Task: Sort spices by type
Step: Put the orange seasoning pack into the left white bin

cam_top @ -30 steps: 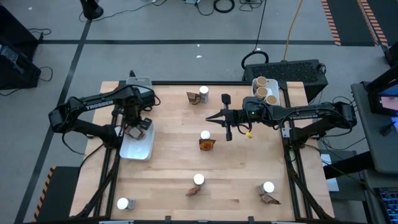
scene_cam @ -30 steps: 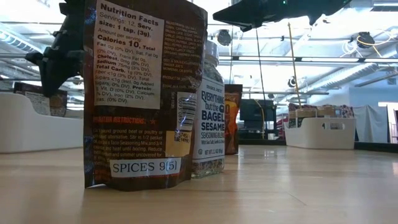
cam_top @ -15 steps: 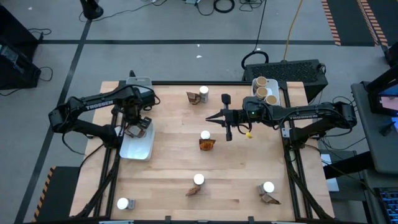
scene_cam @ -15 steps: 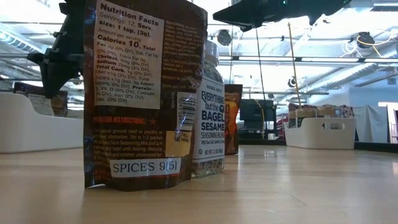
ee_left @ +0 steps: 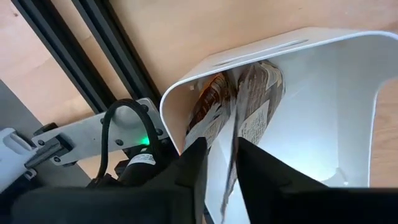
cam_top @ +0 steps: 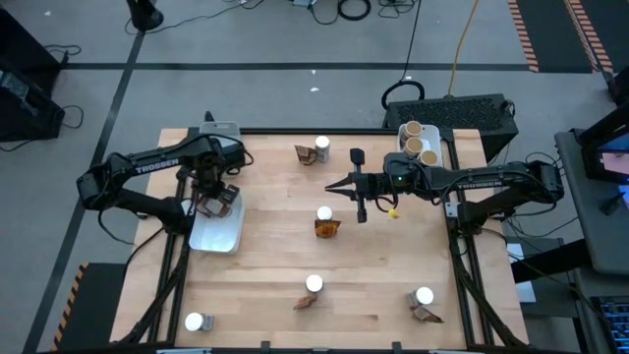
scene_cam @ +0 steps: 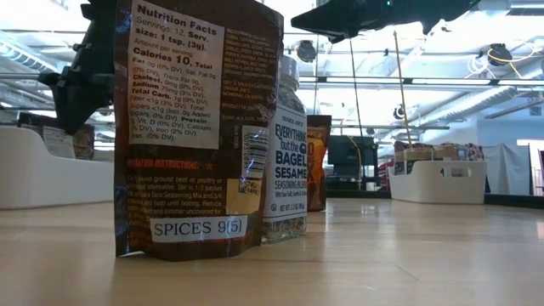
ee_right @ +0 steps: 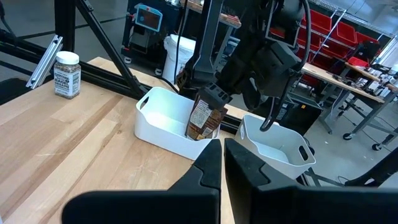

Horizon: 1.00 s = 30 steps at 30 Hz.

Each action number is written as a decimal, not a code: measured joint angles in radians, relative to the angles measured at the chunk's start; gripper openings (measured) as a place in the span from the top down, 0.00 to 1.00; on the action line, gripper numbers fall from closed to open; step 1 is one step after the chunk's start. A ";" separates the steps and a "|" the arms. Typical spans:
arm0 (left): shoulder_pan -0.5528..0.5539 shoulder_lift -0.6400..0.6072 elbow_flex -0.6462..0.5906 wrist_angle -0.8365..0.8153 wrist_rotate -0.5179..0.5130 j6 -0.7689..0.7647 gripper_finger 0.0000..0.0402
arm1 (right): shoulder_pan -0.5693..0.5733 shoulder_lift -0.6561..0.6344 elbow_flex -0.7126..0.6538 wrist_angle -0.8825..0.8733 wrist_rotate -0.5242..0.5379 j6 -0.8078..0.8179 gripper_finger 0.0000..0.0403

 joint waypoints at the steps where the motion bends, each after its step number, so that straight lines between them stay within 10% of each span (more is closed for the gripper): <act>1: 0.000 0.000 0.000 0.000 0.001 0.007 0.75 | 0.000 0.000 0.000 0.000 0.000 0.000 1.00; 22: -0.020 -0.001 0.297 -0.043 0.023 0.058 0.58 | 0.000 0.000 0.000 -0.008 0.000 0.022 1.00; 30: -0.200 0.000 0.344 0.246 0.069 0.150 0.58 | 0.004 0.000 0.000 -0.087 0.000 0.124 1.00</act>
